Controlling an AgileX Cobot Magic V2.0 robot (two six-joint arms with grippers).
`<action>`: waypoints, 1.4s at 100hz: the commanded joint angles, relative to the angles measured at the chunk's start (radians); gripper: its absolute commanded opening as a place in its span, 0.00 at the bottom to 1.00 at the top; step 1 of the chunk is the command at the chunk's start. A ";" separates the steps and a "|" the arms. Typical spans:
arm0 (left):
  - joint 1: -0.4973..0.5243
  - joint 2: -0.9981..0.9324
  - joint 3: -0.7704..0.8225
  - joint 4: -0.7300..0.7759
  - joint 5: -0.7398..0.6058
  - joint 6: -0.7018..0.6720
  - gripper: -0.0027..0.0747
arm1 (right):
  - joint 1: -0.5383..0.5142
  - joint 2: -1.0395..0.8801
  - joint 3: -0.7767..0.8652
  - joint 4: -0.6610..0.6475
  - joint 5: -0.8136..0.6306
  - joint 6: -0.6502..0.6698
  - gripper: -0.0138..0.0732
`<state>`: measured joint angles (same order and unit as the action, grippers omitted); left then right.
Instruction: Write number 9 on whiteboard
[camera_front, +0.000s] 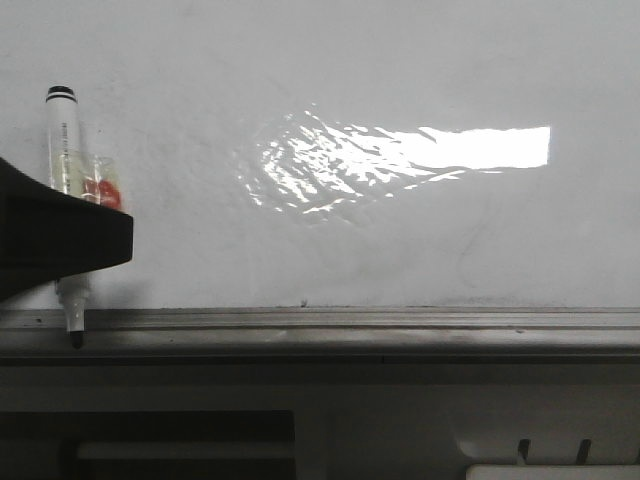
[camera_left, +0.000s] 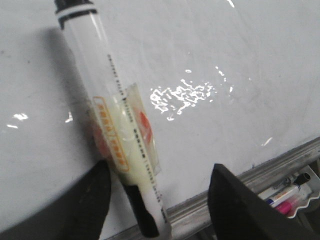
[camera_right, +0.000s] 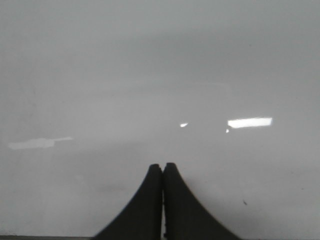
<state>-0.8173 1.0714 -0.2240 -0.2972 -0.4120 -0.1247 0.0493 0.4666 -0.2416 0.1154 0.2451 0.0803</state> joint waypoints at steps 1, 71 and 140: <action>-0.006 0.022 -0.029 -0.059 -0.083 -0.007 0.49 | 0.002 0.015 -0.034 0.031 -0.089 -0.008 0.08; -0.006 0.026 -0.038 0.316 -0.079 -0.007 0.01 | 0.573 0.180 -0.161 0.081 0.041 -0.176 0.08; -0.006 -0.033 -0.043 0.844 -0.085 -0.007 0.01 | 0.894 0.684 -0.646 0.102 0.119 -0.228 0.55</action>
<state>-0.8237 1.0513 -0.2360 0.5577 -0.4185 -0.1247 0.9334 1.1331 -0.8320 0.2077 0.3923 -0.1400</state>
